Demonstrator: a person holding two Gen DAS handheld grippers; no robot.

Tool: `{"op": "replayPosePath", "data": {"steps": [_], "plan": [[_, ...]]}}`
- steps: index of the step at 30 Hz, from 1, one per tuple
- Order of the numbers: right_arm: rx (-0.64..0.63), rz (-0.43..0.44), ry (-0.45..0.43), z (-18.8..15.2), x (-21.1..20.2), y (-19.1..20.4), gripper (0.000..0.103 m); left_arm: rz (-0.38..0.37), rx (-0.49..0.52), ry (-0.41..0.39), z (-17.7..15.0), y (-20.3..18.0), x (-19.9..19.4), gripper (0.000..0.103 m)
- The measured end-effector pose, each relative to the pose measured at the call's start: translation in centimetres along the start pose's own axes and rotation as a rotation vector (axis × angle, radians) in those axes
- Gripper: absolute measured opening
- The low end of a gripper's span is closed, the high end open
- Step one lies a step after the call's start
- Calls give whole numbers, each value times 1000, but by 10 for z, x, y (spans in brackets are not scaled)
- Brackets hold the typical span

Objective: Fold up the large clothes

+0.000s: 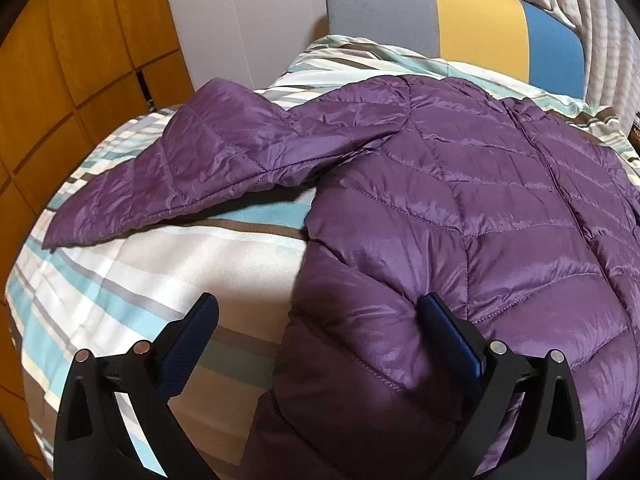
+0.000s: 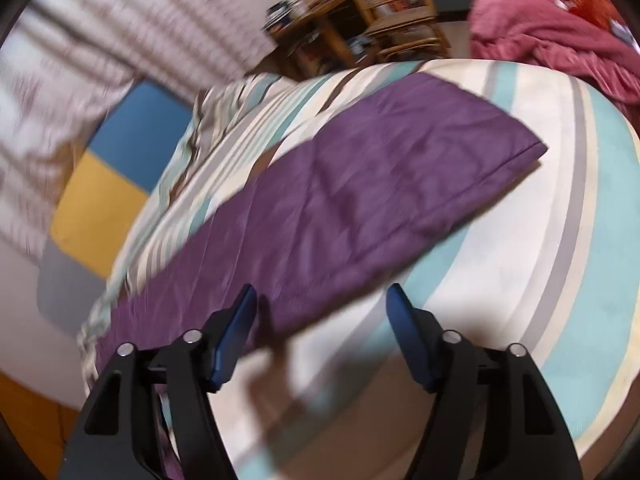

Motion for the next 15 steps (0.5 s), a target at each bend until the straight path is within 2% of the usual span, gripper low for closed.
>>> {"op": "replayPosePath", "data": {"steps": [4, 7, 9, 12, 15], "plan": [[76, -6, -26, 16, 6, -9, 56, 24, 24, -6, -4, -5, 0, 100], [96, -35, -44, 22, 5, -17, 40, 30, 28, -4, -5, -7, 0, 100], [73, -70, -58, 29, 9, -18, 26, 33, 29, -2, -6, -8, 1, 100], [-9, -120, -84, 34, 11, -10, 17, 26, 22, 2, -7, -8, 3, 100], [-108, -157, -126, 35, 8, 7, 12, 23, 20, 12, -7, -7, 5, 100]]}}
Point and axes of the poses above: each gripper's, at about its wrist camera, not at the fingertips, and x roughly the way its jaws point, y to its left, z to its top, the point moved 7 cm from there along x, roughly the way its jaws point, and after that the axes turned 12 degrees about -z, right-handed, at the moved point
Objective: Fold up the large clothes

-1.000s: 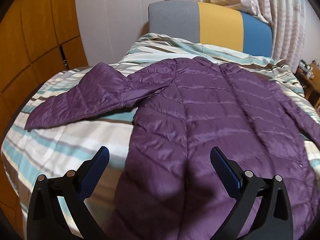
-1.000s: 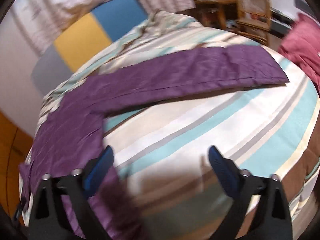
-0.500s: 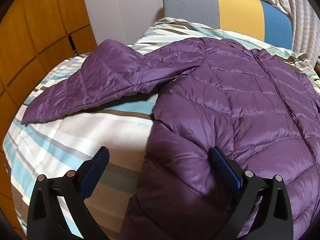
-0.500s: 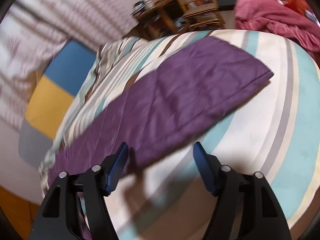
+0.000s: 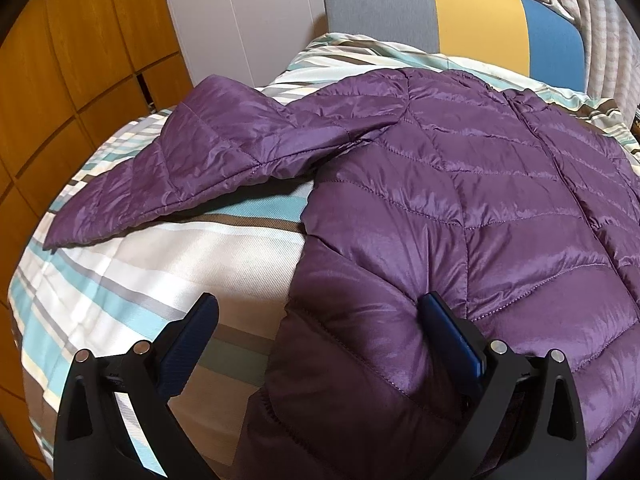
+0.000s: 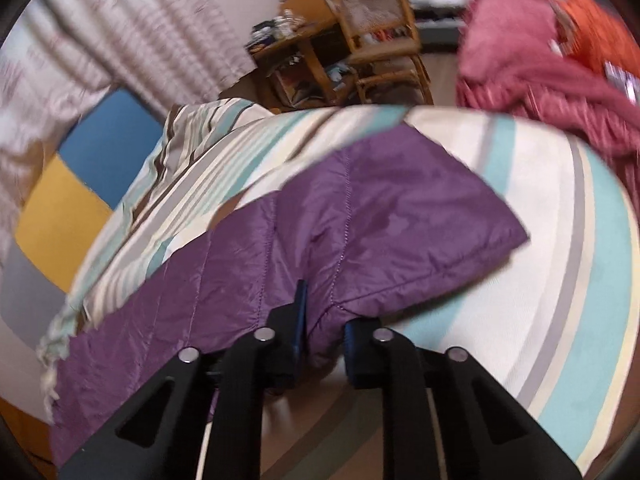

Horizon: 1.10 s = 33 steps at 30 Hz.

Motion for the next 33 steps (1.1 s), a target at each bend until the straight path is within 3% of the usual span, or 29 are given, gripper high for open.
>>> {"op": "replayPosePath", "data": {"steps": [6, 12, 23, 33], "plan": [[-265, -15, -212, -5, -43, 67, 9, -27, -22, 5, 0, 2, 3, 100], [-566, 75, -357, -49, -87, 162, 7, -52, -43, 5, -1, 3, 5, 100], [-946, 300, -438, -192, -141, 291, 7, -75, -62, 4, -2, 4, 5, 100], [-1378, 359, -634, -346, -161, 347, 7, -79, -66, 0, -2, 5, 5, 100]]}}
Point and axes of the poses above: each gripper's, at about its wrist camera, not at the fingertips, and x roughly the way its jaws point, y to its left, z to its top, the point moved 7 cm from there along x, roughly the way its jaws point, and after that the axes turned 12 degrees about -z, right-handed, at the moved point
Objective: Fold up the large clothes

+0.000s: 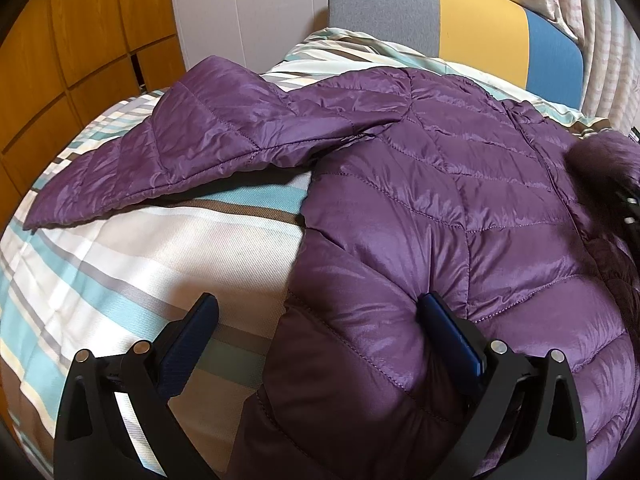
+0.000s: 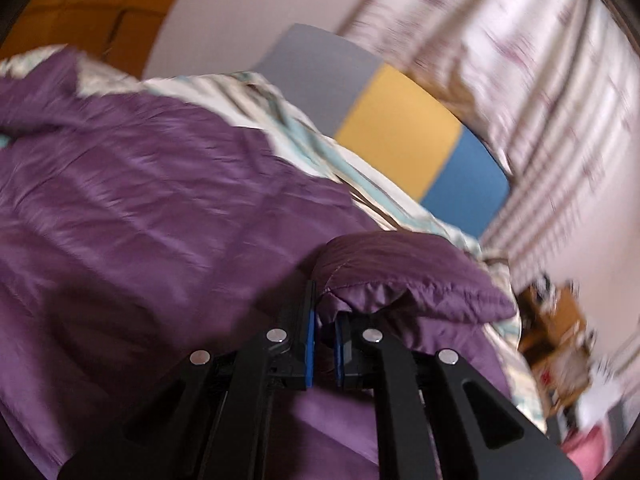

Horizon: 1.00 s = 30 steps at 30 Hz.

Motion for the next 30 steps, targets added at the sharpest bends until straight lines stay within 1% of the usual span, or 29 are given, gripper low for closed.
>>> {"op": "replayPosePath", "data": {"steps": [2, 4, 5, 6, 7, 8, 11, 13, 14, 15, 16, 17, 19, 20, 21, 22, 23, 25, 27, 28, 29, 30], "plan": [[-85, 6, -22, 5, 0, 24, 7, -3, -2, 0, 0, 0, 0, 100], [-214, -12, -42, 4, 1, 50, 13, -8, -6, 0, 0, 1, 0, 100], [-320, -36, -48, -1, 4, 68, 13, -9, -7, -1, 0, 0, 0, 100], [-363, -57, -63, -2, 4, 74, 13, -11, -7, -1, 0, 1, 0, 100], [-394, -84, -94, -2, 3, 79, 13, -12, -9, -1, 0, 1, 0, 100], [-402, -89, -100, -2, 4, 79, 13, -13, -10, -1, 0, 1, 0, 100], [-389, -74, -71, -4, 15, 77, 16, -12, -8, -1, 0, 1, 0, 100], [-355, -50, -42, -5, 22, 69, 22, -15, -11, 1, 0, 1, 0, 100], [-331, -30, -29, -3, 24, 64, 32, -16, -12, 3, 0, 1, 0, 100], [-294, -7, -13, -2, 24, 57, 46, -17, -13, 6, 0, 1, 0, 100], [-228, 31, 4, -1, 24, 45, 53, -19, -14, 11, 1, 1, 0, 100], [-167, 65, 14, -1, 22, 33, 63, -20, -17, 19, 1, 1, -1, 100], [-63, 128, 34, -2, 18, 13, 69, -14, -26, 42, 3, 0, -5, 100], [6, 153, 58, -7, 19, -2, 74, -12, -29, 50, 6, -2, -7, 100], [42, 162, 68, -12, 17, -14, 77, -22, -30, 51, 10, -6, -11, 100], [95, 170, 85, -19, 20, -28, 77, -33, -30, 45, 13, -10, -15, 100], [122, 168, 96, -20, 20, -31, 78, -45, -33, 35, 17, -16, -19, 100], [200, 142, 135, -36, 24, -52, 80, -80, -41, 12, 27, -30, -27, 100], [289, 85, 169, -49, 27, -76, 88, -122, -39, -10, 39, -46, -31, 100], [321, 66, 181, -52, 26, -87, 89, -137, -27, -22, 46, -57, -31, 100], [389, 30, 205, -59, 33, -105, 91, -141, -13, -28, 51, -65, -29, 100], [426, 14, 218, -65, 35, -112, 93, -143, 7, -35, 58, -76, -26, 100]]}}
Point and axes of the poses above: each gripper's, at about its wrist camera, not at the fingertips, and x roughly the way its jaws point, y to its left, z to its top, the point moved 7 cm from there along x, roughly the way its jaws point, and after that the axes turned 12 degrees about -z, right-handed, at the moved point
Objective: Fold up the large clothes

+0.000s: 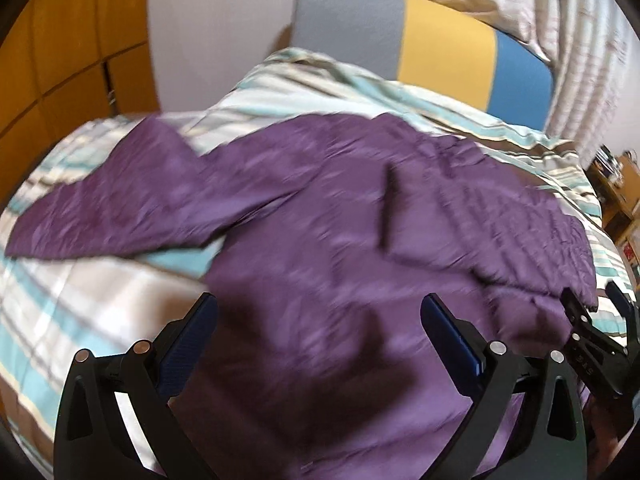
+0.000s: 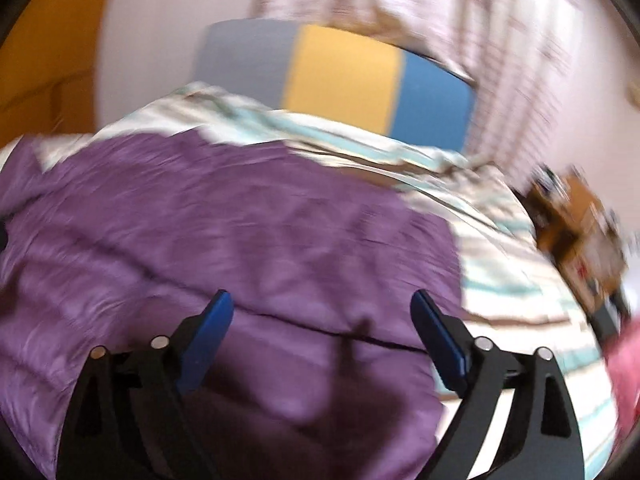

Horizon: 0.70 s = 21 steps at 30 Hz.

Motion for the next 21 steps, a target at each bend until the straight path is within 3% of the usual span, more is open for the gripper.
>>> {"op": "replayPosePath", "data": {"steps": [5, 9, 12, 14, 18, 21], "plan": [[156, -50, 108, -19, 15, -33, 94, -1, 64, -32, 29, -36, 35, 100], [177, -58, 146, -25, 22, -40, 94, 32, 110, -40, 46, -53, 69, 99], [173, -59, 135, -27, 21, -38, 96, 113, 177, -25, 50, -52, 96, 88], [181, -50, 123, -28, 17, -33, 97, 150, 199, 11, 43, -44, 109, 73], [241, -16, 114, -36, 10, -41, 97, 143, 124, -2, 36, -21, 110, 73], [354, 24, 119, -37, 6, -60, 96, 174, 69, -47, 37, -8, 101, 70]]}}
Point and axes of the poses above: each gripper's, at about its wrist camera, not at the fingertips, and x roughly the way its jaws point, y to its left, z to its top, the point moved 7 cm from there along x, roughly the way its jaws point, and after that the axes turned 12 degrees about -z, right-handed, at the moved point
